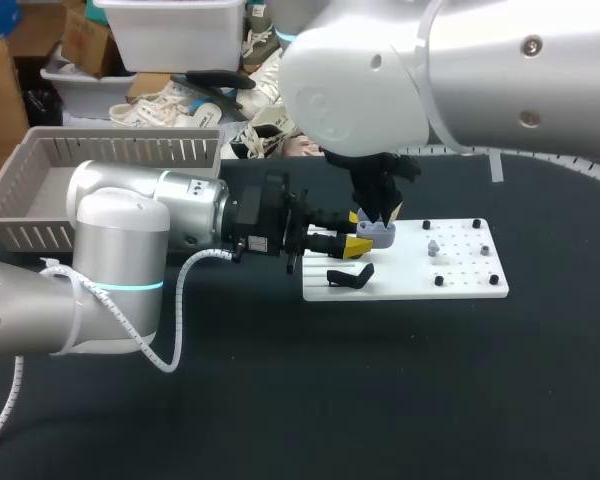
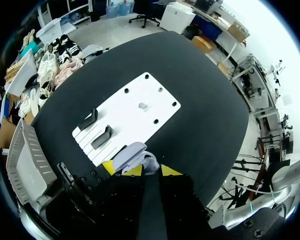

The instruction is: Pick up each earbud case from the left stands, insert the matching earbuds, close the lid, and place the case in the box.

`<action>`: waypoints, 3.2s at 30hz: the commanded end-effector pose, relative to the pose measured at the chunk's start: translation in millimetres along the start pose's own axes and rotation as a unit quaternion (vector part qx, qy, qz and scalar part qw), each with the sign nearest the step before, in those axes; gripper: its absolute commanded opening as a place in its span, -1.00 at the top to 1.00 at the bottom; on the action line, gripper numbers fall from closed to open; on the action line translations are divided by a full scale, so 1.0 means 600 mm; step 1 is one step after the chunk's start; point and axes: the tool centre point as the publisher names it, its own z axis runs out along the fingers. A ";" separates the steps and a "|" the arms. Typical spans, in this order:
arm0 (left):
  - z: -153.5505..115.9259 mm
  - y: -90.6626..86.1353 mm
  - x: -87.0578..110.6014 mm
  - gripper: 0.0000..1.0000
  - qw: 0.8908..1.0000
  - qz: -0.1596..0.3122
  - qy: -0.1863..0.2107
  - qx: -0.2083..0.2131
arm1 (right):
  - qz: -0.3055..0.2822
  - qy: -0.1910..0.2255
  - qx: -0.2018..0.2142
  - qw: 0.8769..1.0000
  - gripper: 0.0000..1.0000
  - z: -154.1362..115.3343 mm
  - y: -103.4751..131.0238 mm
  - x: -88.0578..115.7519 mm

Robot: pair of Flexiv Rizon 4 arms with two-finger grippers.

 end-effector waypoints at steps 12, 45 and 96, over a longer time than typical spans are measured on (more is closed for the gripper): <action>0.000 0.002 0.001 1.00 1.000 0.000 0.000 0.002 | 0.001 0.000 0.010 1.000 1.00 0.009 0.006 -0.001; 0.000 0.002 0.001 1.00 1.000 0.000 0.000 0.002 | 0.009 0.002 -0.016 1.000 0.25 -0.004 -0.019 -0.005; 0.000 0.002 0.001 1.00 1.000 0.000 0.000 0.002 | -0.188 -0.030 -0.245 0.951 -0.30 0.100 -0.080 -0.127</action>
